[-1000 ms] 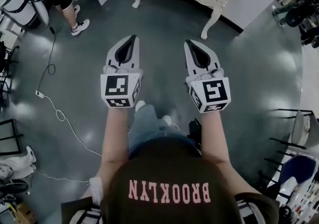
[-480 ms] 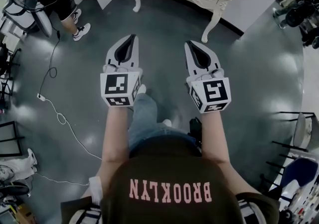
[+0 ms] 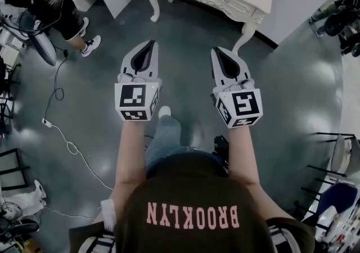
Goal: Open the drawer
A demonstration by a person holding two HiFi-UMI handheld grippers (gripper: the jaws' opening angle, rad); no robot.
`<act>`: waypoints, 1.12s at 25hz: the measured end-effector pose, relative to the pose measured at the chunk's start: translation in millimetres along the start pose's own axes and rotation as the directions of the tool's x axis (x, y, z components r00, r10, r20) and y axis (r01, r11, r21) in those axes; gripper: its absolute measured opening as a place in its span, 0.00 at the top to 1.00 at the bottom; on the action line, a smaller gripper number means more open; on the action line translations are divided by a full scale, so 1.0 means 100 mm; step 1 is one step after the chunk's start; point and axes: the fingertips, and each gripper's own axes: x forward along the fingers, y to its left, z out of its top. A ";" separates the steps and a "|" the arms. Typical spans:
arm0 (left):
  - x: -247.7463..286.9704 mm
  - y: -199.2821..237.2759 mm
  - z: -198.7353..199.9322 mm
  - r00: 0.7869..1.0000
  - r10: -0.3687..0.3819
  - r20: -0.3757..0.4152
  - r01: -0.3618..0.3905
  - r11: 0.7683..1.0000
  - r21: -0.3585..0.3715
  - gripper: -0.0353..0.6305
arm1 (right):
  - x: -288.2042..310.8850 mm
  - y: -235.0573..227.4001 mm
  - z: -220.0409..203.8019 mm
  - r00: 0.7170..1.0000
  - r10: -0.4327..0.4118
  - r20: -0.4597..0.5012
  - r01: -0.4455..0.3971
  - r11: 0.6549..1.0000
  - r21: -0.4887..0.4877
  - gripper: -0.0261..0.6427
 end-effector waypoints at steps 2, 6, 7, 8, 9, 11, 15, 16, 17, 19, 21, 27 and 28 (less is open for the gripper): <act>0.21 0.25 -0.02 1.000 -0.007 -0.001 0.007 1.000 -0.006 0.94 | 0.31 -0.01 0.01 1.000 -0.009 -0.010 0.009 1.000 -0.009 0.97; 0.63 0.67 -0.06 0.999 -0.037 -0.003 0.037 0.999 -0.009 0.94 | 0.90 -0.05 0.02 0.999 -0.031 -0.025 0.031 0.999 -0.014 0.97; 0.72 0.77 -0.07 0.999 -0.043 -0.002 0.043 0.999 -0.011 0.94 | 1.05 -0.05 0.04 0.999 -0.034 -0.024 0.034 0.999 -0.013 0.97; 0.81 0.88 -0.08 0.999 -0.049 -0.002 0.049 0.999 -0.014 0.94 | 1.20 -0.04 0.06 0.999 -0.036 -0.021 0.036 0.999 -0.013 0.97; 0.89 0.99 -0.10 0.999 -0.054 -0.003 0.054 0.998 -0.016 0.94 | 1.34 -0.03 0.09 0.999 -0.038 -0.017 0.038 0.999 -0.013 0.97; 1.03 1.21 -0.14 0.998 -0.063 -0.005 0.062 0.998 -0.021 0.94 | 1.61 0.00 0.13 0.999 -0.045 -0.012 0.045 0.999 -0.014 0.97; 1.29 1.63 -0.22 0.997 -0.071 -0.008 0.070 0.997 -0.032 0.94 | 2.10 0.07 0.12 0.998 -0.054 -0.030 0.053 0.998 -0.031 0.97; 1.35 1.72 -0.24 0.997 -0.072 -0.009 0.072 0.997 -0.035 0.94 | 2.21 0.08 0.11 0.998 -0.055 -0.036 0.054 0.998 -0.035 0.97; 1.40 1.79 -0.25 0.997 -0.073 -0.008 0.072 0.997 -0.039 0.94 | 2.29 0.08 0.12 0.998 -0.057 -0.039 0.056 0.998 -0.039 0.97; 1.48 1.87 -0.23 0.997 -0.071 -0.002 0.071 0.996 -0.049 0.94 | 2.39 0.06 0.16 0.997 -0.063 -0.039 0.061 0.997 -0.049 0.97; 1.53 1.91 -0.22 0.998 -0.069 0.001 0.069 0.996 -0.058 0.94 | 2.42 0.04 0.19 0.997 -0.065 -0.038 0.063 0.996 -0.061 0.97; 1.83 2.11 -0.38 0.996 -0.082 -0.020 0.081 0.995 -0.058 0.94 | 2.80 -0.07 0.02 0.993 -0.096 -0.070 0.092 0.994 -0.053 0.97; 1.88 2.15 -0.40 0.997 -0.080 -0.023 0.078 0.995 -0.057 0.94 | 2.88 -0.09 -0.01 0.992 -0.101 -0.077 0.096 0.994 -0.061 0.97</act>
